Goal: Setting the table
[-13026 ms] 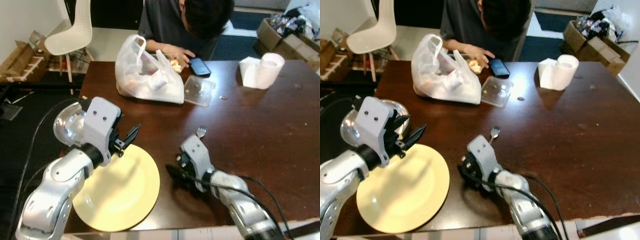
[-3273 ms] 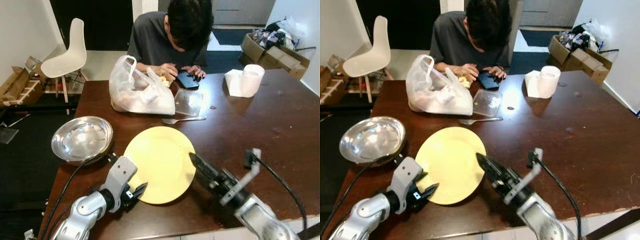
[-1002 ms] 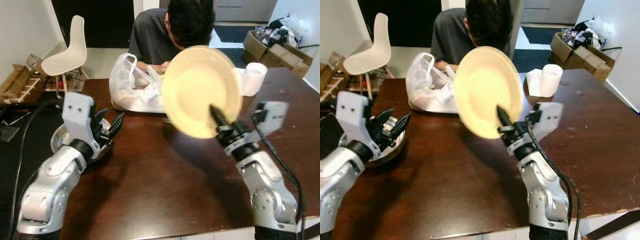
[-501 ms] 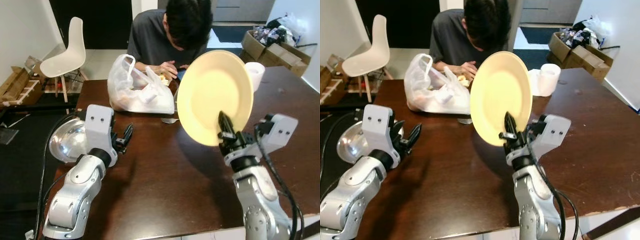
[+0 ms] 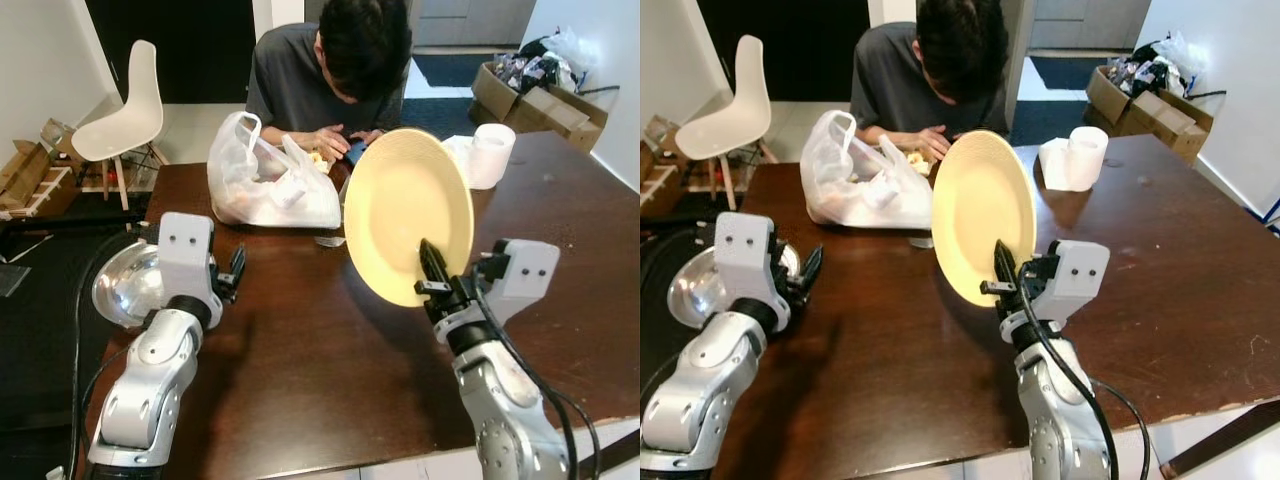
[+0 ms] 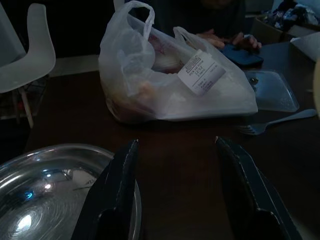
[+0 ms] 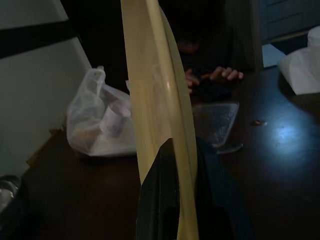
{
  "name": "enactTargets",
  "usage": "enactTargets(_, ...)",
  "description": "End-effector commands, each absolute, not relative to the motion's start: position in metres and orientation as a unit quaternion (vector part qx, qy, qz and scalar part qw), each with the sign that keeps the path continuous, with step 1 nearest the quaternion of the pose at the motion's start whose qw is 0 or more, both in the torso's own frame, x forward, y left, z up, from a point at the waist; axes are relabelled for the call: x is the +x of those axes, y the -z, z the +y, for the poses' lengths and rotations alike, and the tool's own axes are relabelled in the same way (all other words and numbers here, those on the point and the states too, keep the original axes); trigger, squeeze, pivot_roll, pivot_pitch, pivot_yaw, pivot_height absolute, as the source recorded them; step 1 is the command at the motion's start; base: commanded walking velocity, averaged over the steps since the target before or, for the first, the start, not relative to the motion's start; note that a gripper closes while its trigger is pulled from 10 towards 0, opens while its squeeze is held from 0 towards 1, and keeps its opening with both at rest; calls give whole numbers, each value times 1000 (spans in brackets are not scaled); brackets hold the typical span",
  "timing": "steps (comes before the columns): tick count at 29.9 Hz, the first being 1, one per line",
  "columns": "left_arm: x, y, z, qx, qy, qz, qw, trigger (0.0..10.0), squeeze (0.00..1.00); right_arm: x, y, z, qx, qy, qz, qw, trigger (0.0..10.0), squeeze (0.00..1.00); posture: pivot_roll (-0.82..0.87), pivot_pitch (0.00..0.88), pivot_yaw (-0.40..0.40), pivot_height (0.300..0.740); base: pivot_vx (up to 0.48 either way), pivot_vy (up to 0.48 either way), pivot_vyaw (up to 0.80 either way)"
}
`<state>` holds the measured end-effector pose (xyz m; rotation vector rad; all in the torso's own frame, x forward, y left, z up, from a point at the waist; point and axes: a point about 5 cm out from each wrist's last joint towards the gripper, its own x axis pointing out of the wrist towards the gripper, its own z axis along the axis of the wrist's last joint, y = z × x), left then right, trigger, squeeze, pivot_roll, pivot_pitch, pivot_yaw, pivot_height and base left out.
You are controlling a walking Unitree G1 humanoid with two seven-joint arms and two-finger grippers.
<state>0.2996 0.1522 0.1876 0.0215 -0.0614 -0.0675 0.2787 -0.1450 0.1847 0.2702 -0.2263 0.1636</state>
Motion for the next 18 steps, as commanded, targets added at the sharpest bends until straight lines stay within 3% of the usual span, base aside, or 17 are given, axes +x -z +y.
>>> enactTargets(1, 301, -185, 154, 8, 27, -27, 999, 10000, 0, 280, -187, -144, 133, -85, -121, 980, 10000, 0, -96, 0, 77, 740, 0, 0, 0)
enactTargets(4, 301, -185, 154, 6, 28, -31, 999, 10000, 0, 281, -185, -144, 129, -83, -118, 981, 10000, 0, -93, 0, 75, 740, 0, 0, 0)
enactTargets(18, 300, -183, 154, -1, 32, -32, 999, 10000, 0, 284, -178, -148, 118, -72, -109, 984, 10000, 0, -94, 0, 75, 740, -306, 0, 0)
